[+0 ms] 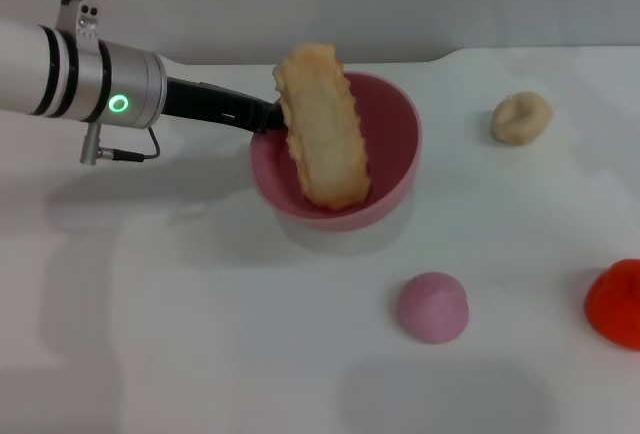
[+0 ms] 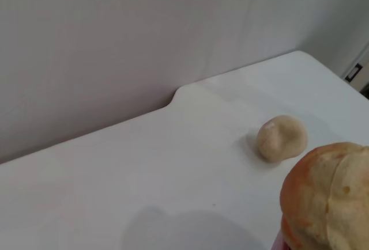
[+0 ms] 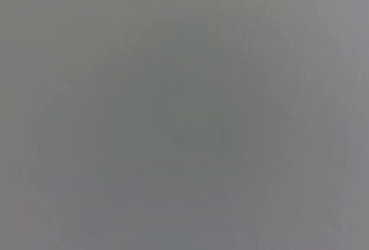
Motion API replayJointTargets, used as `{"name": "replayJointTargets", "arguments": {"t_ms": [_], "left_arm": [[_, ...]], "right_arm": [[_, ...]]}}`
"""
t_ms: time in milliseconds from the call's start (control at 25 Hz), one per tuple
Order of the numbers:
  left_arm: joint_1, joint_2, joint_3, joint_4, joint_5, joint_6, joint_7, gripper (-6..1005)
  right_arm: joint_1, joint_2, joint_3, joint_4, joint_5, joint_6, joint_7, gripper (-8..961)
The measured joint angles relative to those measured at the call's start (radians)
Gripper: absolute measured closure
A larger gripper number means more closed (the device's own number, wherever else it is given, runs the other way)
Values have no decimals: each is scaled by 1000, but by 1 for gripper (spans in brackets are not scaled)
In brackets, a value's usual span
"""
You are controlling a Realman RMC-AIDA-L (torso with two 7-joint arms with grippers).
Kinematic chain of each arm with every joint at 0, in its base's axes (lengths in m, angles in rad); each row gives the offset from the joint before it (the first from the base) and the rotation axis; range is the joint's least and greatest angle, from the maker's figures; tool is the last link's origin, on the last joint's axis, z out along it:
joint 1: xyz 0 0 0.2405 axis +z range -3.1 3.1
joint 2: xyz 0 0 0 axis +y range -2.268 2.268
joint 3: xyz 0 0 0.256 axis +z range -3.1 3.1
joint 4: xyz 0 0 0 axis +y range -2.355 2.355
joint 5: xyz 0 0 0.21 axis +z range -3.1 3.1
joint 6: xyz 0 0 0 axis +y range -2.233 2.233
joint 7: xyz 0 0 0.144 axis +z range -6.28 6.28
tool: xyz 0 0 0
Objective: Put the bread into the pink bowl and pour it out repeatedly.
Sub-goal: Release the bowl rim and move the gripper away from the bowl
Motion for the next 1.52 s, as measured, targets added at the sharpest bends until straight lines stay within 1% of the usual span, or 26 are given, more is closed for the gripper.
{"name": "replayJointTargets", "arguments": {"t_ms": [720,920,1120,1240,1400,1520], "left_arm": [[0,3,0,0,-1,-24,9,921],[0,0,1,0,-1,-47,11,921],[-6,2,7,-1,-1,-38,5,921],[-7,9,8,-7,8,-28,-10,920],[-6,35,10,-27,15,-8,-48,920],[3,44,10,-30,42,3,-71,920]], "right_arm": [[5,3,5,13,13,3,-2,258],[-6,6,4,22,14,9,2,258],[-16,6,4,46,24,33,4,258],[-22,6,4,58,27,47,5,258],[-29,6,2,73,27,53,5,258],[-40,6,2,75,28,61,5,258]]}}
